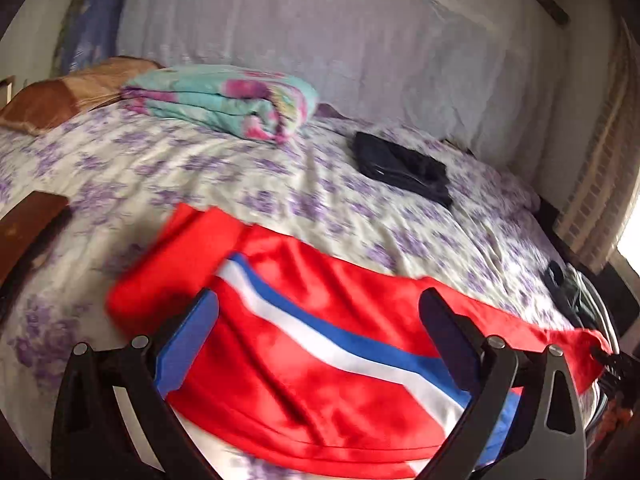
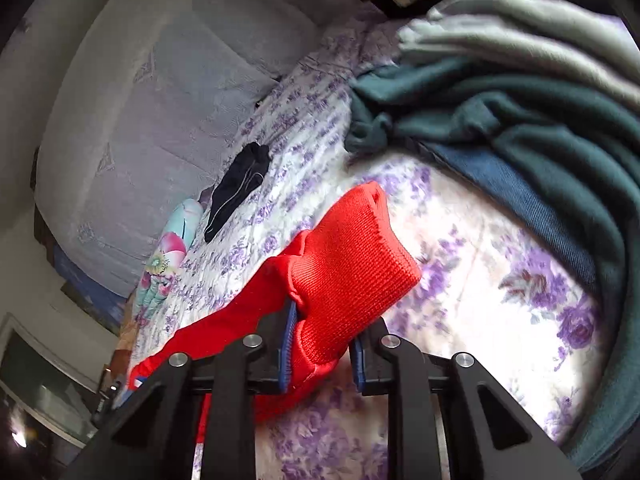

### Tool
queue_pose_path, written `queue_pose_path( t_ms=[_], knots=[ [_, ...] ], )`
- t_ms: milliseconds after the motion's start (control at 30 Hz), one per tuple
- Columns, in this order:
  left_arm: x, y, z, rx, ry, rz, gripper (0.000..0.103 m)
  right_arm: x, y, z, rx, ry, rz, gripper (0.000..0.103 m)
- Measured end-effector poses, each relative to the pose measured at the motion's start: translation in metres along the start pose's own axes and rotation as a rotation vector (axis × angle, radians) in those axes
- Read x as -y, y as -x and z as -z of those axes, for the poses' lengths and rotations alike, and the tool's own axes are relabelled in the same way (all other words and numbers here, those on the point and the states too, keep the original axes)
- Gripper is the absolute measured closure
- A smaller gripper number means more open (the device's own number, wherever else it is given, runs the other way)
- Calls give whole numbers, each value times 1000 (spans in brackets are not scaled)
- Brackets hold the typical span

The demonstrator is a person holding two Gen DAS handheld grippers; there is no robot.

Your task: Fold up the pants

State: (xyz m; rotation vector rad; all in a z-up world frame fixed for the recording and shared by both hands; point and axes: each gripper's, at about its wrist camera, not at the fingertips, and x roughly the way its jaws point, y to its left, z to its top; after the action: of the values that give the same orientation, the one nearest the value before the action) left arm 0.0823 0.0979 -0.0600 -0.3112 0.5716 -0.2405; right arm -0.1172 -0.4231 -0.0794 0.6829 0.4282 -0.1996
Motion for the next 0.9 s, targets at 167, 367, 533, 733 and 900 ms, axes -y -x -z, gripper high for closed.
queue_pose_path(
  t_ms=[167, 367, 533, 733, 900],
  knots=[
    [-37, 11, 13, 97, 113, 107, 5, -114, -13, 5, 50, 398, 31, 80],
    [-7, 10, 23, 116, -37, -33, 5, -242, -95, 99, -167, 935, -7, 62],
    [-17, 15, 25, 118, -2, 27, 5, -271, -94, 156, -195, 1189, -69, 48],
    [-15, 15, 26, 122, -10, 19, 5, -250, -65, 64, -53, 833, -121, 35],
    [-17, 19, 26, 105, 14, 29, 5, -232, -150, 98, -305, 887, 68, 30]
  ],
)
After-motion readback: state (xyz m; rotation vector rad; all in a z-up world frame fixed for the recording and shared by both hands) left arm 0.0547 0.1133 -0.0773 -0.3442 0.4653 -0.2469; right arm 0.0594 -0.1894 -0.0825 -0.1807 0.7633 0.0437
